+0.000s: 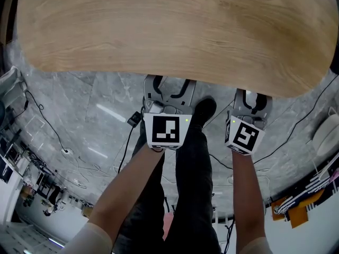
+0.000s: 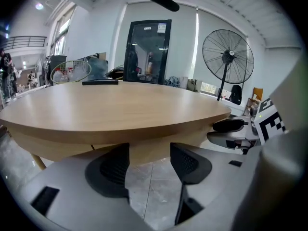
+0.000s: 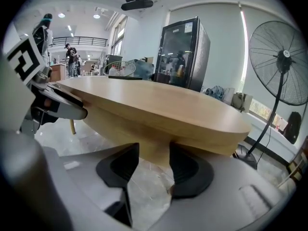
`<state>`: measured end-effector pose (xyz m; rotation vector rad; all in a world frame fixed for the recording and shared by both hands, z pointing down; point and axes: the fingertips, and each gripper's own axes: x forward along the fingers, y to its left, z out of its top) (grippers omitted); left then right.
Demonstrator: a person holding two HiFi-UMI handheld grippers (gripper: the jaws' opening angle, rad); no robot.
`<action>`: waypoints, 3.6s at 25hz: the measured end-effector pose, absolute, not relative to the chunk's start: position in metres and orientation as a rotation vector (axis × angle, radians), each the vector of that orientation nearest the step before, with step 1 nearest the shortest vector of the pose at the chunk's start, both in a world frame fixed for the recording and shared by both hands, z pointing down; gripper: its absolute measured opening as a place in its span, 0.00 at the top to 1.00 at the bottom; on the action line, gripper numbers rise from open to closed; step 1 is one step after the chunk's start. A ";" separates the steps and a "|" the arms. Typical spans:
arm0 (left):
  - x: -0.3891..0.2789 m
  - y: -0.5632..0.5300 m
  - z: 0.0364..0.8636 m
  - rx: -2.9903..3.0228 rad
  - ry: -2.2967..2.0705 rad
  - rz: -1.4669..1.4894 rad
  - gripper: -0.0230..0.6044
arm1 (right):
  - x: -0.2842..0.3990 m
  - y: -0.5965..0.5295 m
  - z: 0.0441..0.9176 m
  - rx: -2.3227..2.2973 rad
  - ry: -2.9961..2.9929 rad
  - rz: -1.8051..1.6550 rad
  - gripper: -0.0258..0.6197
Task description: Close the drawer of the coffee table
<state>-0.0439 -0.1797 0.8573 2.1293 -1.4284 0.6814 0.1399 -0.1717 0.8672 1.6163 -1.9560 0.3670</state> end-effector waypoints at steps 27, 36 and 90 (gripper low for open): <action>-0.049 -0.140 0.840 2.123 -1.390 0.740 0.52 | 0.138 -0.122 0.856 1.589 -1.885 0.466 0.65; -0.059 -0.115 0.774 2.112 -1.368 0.718 0.59 | 0.121 -0.097 0.793 1.612 -1.866 0.532 0.72; -0.053 -0.105 0.184 2.353 -1.334 0.459 0.95 | 0.097 -0.095 0.178 1.537 -2.411 0.500 0.94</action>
